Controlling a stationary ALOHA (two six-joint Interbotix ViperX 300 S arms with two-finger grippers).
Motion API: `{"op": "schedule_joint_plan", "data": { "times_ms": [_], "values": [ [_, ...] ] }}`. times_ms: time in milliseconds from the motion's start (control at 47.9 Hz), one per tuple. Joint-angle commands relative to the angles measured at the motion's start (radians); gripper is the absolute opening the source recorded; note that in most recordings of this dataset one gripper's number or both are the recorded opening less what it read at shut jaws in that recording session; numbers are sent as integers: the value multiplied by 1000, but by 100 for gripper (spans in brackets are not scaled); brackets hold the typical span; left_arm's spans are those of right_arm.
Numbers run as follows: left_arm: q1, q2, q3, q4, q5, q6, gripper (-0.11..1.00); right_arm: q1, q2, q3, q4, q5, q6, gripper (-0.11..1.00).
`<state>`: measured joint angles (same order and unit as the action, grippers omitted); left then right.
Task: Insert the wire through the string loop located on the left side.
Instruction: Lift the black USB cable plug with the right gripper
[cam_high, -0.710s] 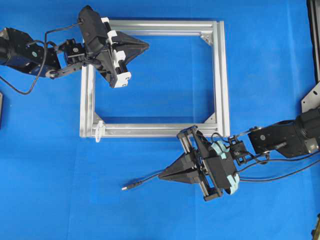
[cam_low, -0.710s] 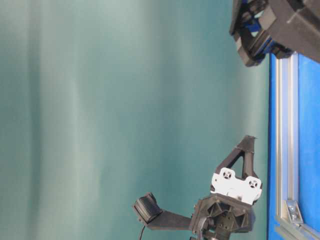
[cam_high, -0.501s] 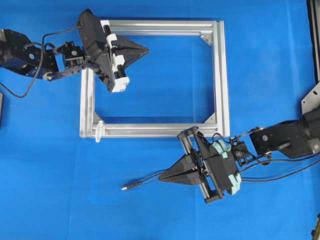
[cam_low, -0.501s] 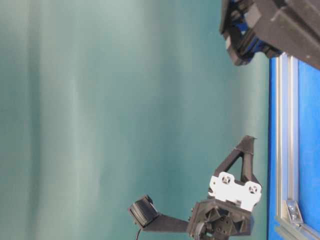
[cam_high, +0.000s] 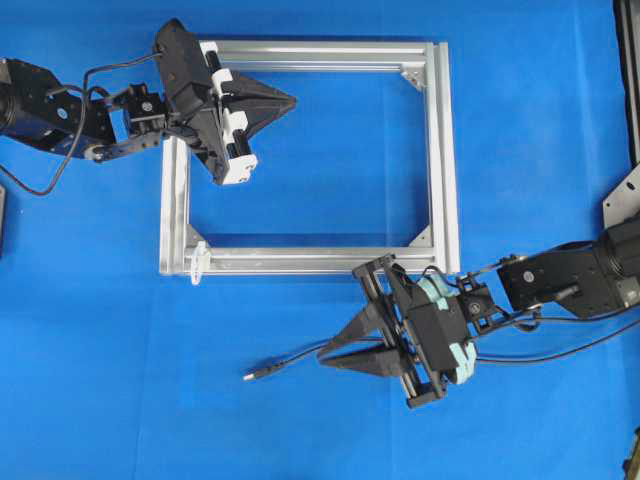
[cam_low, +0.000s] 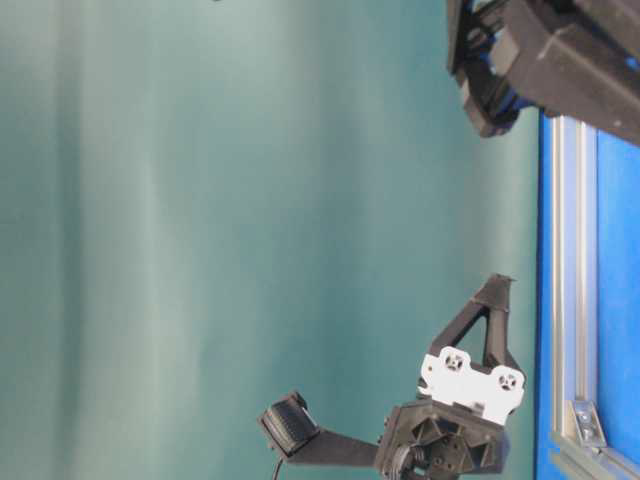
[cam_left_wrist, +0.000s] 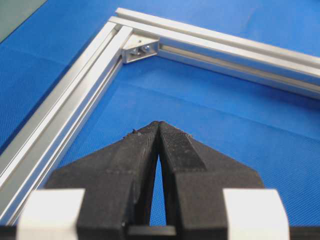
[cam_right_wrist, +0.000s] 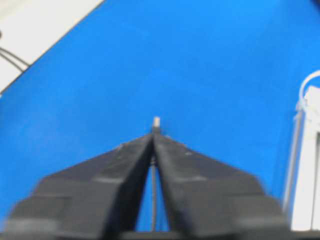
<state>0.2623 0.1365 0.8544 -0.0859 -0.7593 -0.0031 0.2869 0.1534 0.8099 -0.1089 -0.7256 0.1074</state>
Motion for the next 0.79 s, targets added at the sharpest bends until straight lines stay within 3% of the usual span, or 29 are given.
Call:
{"op": "schedule_joint_plan", "data": {
  "times_ms": [0, 125, 188, 292, 773],
  "values": [
    [0, -28, -12, 2, -5, -3, 0, 5, -31, -15, 2, 6, 12, 37],
    [0, -28, -12, 3, -6, -5, 0, 5, -28, -17, 3, 11, 17, 77],
    [0, -28, -11, 3, -5, -8, 0, 5, -28, -17, 3, 11, 20, 90],
    [0, -28, -8, 3, -5, -8, 0, 5, -20, -18, 6, 11, 21, 85],
    [-5, -28, -8, 3, -5, -9, 0, 8, 199, -147, 40, 11, 61, 88]
  ]
}}
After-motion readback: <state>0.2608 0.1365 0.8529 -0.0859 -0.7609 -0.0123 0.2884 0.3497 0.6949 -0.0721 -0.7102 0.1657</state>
